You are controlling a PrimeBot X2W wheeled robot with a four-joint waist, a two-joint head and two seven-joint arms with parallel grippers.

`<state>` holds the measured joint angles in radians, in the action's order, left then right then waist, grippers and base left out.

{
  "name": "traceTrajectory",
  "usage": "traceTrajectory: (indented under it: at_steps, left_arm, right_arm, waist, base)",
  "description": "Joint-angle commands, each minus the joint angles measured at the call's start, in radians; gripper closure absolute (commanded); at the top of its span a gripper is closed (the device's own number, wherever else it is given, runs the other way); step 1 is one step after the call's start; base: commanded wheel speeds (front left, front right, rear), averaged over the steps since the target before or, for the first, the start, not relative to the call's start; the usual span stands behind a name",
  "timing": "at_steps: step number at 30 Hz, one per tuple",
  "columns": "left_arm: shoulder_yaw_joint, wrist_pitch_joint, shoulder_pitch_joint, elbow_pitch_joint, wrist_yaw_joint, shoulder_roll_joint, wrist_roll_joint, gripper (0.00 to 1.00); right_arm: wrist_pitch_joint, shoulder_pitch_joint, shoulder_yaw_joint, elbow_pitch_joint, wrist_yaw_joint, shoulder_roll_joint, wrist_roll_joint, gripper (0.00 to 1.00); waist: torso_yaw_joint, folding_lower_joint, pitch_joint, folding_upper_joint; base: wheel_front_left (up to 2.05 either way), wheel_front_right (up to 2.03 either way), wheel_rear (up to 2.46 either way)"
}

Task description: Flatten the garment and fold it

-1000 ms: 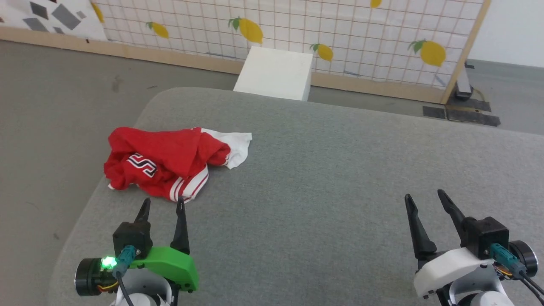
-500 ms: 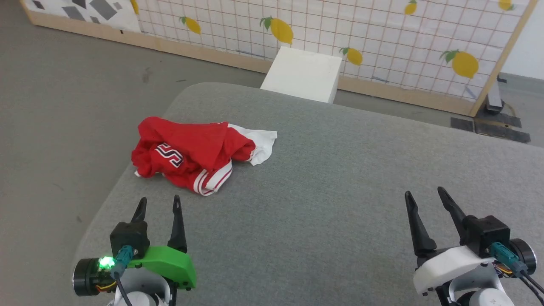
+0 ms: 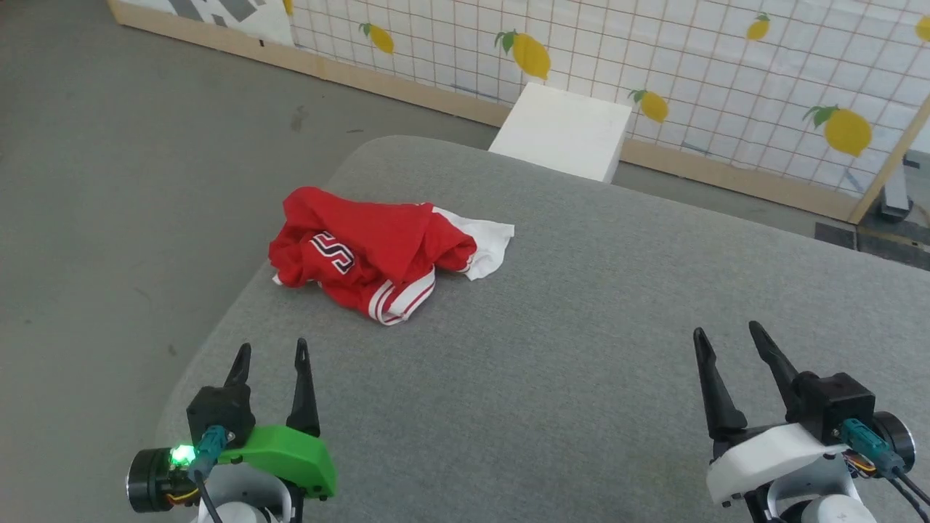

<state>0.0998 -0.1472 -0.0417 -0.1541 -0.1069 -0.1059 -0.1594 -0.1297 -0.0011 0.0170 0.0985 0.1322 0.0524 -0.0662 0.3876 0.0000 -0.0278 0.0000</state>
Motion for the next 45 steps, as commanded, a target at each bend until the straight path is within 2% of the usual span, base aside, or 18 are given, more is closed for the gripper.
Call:
traceTrajectory:
  at_steps: [1, 34, 45]
  left_arm:
    - [0.004, -0.010, -0.020, -0.007, -0.009, -0.011, -0.007, 0.00]
    - [0.042, -0.080, -0.024, -0.062, -0.076, -0.039, -0.083, 0.00]
    - [0.051, -0.103, -0.037, -0.079, -0.087, -0.040, -0.112, 0.00]
  right_arm:
    - [-0.011, -0.020, 0.002, 0.007, -0.001, -0.001, -0.008, 0.00]
    - [-0.066, -0.034, 0.005, 0.049, -0.001, -0.002, -0.038, 0.00]
    - [-0.078, -0.042, 0.005, 0.055, -0.001, -0.002, -0.041, 0.00]
  waist:
    - [0.014, 0.0000, -0.001, 0.0000]
    - [0.169, 0.0000, -0.014, 0.0000]
    - [0.199, 0.0000, -0.002, 0.0000]
  base:
    - [0.00, 0.00, 0.00]
    - [0.00, 0.00, 0.00]
    - [0.00, 0.00, 0.00]
